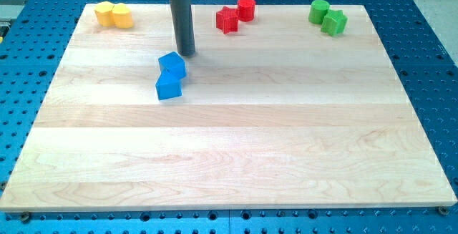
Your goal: Move red circle towards center right
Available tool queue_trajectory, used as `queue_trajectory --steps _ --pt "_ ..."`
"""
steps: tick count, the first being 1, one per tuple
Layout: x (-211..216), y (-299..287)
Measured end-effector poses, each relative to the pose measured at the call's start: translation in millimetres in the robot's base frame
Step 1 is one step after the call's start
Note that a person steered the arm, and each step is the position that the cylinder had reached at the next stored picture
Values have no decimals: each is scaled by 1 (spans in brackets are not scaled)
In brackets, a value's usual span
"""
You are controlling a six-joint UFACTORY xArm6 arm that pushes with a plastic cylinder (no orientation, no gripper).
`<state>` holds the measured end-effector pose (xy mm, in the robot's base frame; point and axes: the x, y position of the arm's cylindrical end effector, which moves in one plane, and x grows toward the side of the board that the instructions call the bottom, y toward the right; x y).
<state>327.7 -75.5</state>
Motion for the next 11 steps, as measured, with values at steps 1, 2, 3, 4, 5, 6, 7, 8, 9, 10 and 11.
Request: queue_trajectory --steps 1,2,3,4,5,6,7,8,9,10,11 --pt "-7 0" --pt "-48 0" --pt "-106 0" --pt "-127 32" --pt "-129 97" --pt "-136 137" --pt "-133 140" --pt "-106 179" --pt "-13 183" --pt "49 204" --pt "37 204"
